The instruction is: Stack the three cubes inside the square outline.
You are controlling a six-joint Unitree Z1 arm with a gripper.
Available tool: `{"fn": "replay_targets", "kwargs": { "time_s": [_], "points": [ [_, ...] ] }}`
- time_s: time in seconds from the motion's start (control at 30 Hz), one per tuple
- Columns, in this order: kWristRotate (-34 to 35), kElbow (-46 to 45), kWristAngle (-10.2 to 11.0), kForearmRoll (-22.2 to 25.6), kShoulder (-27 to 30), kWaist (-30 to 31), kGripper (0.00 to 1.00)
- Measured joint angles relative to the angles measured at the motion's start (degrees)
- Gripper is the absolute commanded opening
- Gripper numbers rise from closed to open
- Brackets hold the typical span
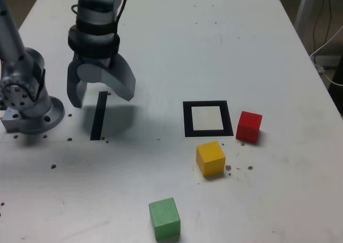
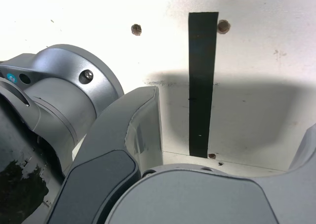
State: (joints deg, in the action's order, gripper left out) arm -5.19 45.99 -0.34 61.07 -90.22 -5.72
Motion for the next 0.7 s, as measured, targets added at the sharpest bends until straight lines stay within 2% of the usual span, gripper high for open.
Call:
{"fn": "replay_targets", "kwargs": {
  "time_s": [0.2,0.37,0.7],
  "points": [
    [0.00,4.33,0.99,0.35,-0.14,0.87,0.99],
    [0.00,10.40,2.24,2.87,-2.18,2.49,0.99],
    [0.00,20.39,2.36,5.77,-7.85,6.90,0.99]
  ]
}}
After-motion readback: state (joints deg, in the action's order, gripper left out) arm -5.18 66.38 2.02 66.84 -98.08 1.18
